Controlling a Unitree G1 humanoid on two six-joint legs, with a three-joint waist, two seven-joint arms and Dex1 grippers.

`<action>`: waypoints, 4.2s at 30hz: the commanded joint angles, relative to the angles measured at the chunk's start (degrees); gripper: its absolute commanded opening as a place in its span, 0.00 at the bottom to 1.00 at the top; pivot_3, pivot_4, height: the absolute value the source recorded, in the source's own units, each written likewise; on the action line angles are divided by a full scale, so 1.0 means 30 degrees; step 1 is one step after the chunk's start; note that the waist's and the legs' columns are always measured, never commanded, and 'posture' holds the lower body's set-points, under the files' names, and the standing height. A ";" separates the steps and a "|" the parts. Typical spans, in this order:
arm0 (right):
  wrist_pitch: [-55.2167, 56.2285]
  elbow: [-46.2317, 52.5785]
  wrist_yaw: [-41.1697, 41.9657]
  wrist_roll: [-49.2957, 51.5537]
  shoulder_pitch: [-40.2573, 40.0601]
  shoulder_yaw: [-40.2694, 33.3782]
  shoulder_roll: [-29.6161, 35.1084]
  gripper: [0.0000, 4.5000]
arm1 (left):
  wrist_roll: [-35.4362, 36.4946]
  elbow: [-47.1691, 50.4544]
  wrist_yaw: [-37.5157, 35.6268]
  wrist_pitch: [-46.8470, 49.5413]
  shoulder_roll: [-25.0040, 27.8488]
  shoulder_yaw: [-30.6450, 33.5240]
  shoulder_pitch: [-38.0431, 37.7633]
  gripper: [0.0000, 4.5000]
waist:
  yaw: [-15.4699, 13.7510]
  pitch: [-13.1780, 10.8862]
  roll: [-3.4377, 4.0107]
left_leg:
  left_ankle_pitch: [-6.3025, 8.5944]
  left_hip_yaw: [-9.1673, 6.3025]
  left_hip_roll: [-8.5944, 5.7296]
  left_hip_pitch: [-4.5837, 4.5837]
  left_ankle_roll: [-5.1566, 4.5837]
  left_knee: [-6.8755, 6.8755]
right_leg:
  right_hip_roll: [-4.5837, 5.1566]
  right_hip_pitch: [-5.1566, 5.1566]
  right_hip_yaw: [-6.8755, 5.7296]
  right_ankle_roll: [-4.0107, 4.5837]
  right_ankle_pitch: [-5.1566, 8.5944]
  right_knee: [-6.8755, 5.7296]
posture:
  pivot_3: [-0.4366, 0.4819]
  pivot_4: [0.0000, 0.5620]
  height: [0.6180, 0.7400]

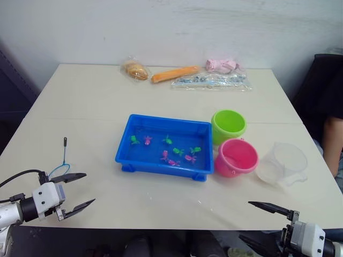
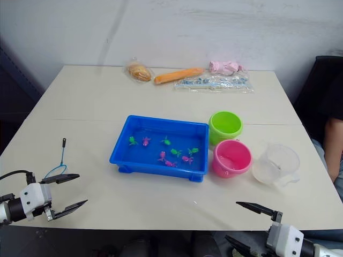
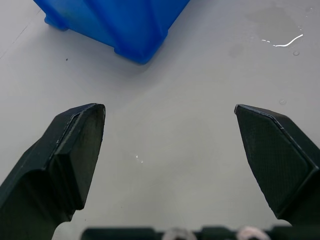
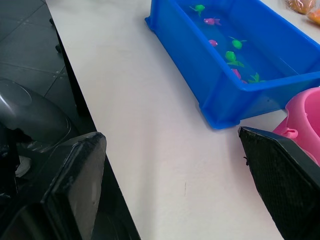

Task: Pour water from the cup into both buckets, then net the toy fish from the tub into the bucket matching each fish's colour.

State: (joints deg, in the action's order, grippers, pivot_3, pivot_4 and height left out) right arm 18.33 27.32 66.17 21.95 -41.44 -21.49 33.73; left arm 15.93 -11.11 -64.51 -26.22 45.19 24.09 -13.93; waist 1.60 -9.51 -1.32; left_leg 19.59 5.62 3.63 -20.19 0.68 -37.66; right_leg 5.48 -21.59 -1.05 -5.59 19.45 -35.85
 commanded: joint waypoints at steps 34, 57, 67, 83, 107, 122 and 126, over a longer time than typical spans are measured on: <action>-0.5101 0.0042 -1.7135 0.1324 0.1015 -0.2214 -0.9700 1.00 | 0.5810 1.0819 -0.0219 1.3455 -0.1715 -0.8462 0.8749 0.99 | 0.0023 -0.0093 0.0306 | -0.0151 -0.0033 -0.0034 0.0005 0.0168 0.0135 | -0.0030 -0.0034 0.0018 0.0053 0.0030 -0.0018 | 0.48 0.27 1.00; -0.7227 -0.6894 -1.9787 0.1599 0.8452 -0.4310 -0.7300 1.00 | 0.4677 1.1338 0.0930 1.3537 -0.2527 -0.8676 0.8598 0.99 | 0.0037 -0.0103 0.0322 | -0.0189 0.0013 0.0008 0.0011 0.0196 0.0104 | -0.0302 -0.0036 0.0142 -0.0019 -0.0006 -0.0032 | 0.48 0.27 1.00; -0.6228 -0.8848 -2.0306 0.0935 1.0298 -0.4512 -0.7044 1.00 | 0.4460 1.1181 0.0928 1.3601 -0.2736 -0.8724 0.8963 0.99 | 0.0035 -0.0103 0.0324 | -0.0192 0.0024 0.0007 0.0010 0.0202 0.0103 | -0.0306 -0.0042 0.0154 -0.0020 -0.0006 -0.0029 | 0.48 0.27 1.00; -0.4961 -0.8964 -1.8169 0.1923 1.0241 -0.4734 -0.6738 0.17 | 0.4561 1.1344 0.2008 1.3978 -0.2920 -0.7957 0.7930 1.00 | 0.0039 -0.0106 0.0328 | -0.0200 0.0042 0.0019 0.0011 0.0215 0.0111 | -0.0310 -0.0048 0.0176 -0.0027 -0.0010 -0.0027 | 0.48 0.27 1.00; -1.2299 0.0066 -1.8879 0.1572 0.8802 -0.5664 0.0114 0.01 | 0.4586 1.1004 0.4212 1.4764 -0.5743 -0.8861 0.9393 1.00 | 0.0003 -0.0140 0.0393 | -0.0205 0.0156 -0.0014 0.0002 0.0211 0.0101 | -0.0372 -0.0119 0.0304 -0.0081 -0.0039 -0.0025 | 0.48 0.27 1.00; -0.9803 -0.0412 -1.7179 -0.5419 1.0547 -0.2515 0.2603 0.01 | 0.3475 0.9965 0.4356 1.3848 -0.6616 -0.9796 1.0729 1.00 | -0.0042 -0.0165 0.0350 | -0.0236 0.0349 -0.0094 -0.0091 0.0204 0.0051 | -0.0407 -0.0303 0.0419 -0.0171 -0.0087 -0.0035 | 0.48 0.27 1.00; -0.9017 -0.0526 -1.7002 -0.6491 1.0756 -0.2289 0.2571 0.01 | 0.3391 0.9590 0.4328 1.3638 -0.6571 -0.9725 1.0970 1.00 | -0.0030 -0.0167 0.0347 | -0.0234 0.0385 -0.0095 -0.0074 0.0200 0.0037 | -0.0411 -0.0305 0.0417 -0.0188 -0.0097 -0.0042 | 0.48 0.27 1.00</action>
State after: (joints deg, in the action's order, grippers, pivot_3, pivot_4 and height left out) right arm -11.10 24.31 15.46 3.96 -10.18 -27.31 40.75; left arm 26.31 16.99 -51.37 16.02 25.43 -5.48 17.98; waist 1.51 -10.01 -0.28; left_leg 18.89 6.78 3.34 -20.41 1.28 -37.55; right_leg 4.24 -22.51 0.20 -6.16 19.15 -35.97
